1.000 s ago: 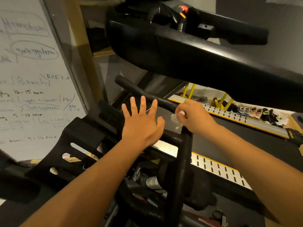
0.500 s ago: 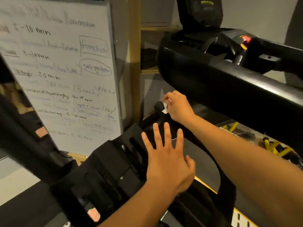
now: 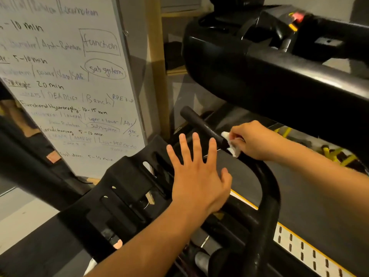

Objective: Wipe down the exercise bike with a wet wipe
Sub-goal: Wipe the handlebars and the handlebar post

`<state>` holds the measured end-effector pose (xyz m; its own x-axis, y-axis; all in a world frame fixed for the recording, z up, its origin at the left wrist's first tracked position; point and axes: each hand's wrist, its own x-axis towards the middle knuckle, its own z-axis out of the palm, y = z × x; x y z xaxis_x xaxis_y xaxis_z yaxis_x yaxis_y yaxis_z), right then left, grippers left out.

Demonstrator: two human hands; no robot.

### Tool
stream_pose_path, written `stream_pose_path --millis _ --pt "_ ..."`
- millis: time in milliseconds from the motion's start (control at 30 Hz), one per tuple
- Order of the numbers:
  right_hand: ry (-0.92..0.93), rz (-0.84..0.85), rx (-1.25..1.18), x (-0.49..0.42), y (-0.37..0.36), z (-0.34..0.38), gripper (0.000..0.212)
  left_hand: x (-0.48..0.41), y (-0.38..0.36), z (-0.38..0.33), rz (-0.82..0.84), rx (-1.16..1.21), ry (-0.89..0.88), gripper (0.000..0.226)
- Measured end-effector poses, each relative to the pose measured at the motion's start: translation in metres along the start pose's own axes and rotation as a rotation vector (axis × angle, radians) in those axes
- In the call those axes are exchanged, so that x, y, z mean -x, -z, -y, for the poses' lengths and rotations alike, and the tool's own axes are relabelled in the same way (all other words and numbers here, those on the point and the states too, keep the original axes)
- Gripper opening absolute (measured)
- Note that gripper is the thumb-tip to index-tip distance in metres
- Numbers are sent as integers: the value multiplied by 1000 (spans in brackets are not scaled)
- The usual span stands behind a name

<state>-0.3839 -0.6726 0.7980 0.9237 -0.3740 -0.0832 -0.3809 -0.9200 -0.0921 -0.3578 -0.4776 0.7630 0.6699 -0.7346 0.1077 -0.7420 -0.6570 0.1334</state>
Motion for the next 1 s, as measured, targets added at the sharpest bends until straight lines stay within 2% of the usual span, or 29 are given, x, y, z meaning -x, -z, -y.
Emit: stream_pose_path --millis 33,100,167,200,300,367,467,633,767,900,1000 --pt "18 0 -6 -2 7 3 8 -1 -1 0 -2 1 -4 72" --pt "120 -135 -86 -19 19 20 8 -3 -1 -1 -18 9 -5 73" --pt "171 -307 -240 -45 27 47 18 -3 0 -1 -28 7 11 74" --pt "183 -328 -263 -59 29 61 24 -3 0 -2 -24 3 22 74" --pt "232 -244 -33 -89 17 90 34 0 3 -2 -7 12 44 75" --pt "323 -245 108 -84 11 89 31 -1 3 0 -9 24 63 76" --pt "453 -182 192 -50 3 59 22 3 0 1 -5 25 55 77" --pt "251 62 212 -7 24 9 19 -3 -4 1 31 34 -13 72" --pt "134 -165 -257 -48 45 21 12 -4 -4 0 50 25 -14 73" --pt "-55 -6 -620 -101 11 58 21 -3 -2 1 37 35 5 75" --pt "-207 77 -909 -107 -1 57 28 -4 -2 0 25 30 -1 76"
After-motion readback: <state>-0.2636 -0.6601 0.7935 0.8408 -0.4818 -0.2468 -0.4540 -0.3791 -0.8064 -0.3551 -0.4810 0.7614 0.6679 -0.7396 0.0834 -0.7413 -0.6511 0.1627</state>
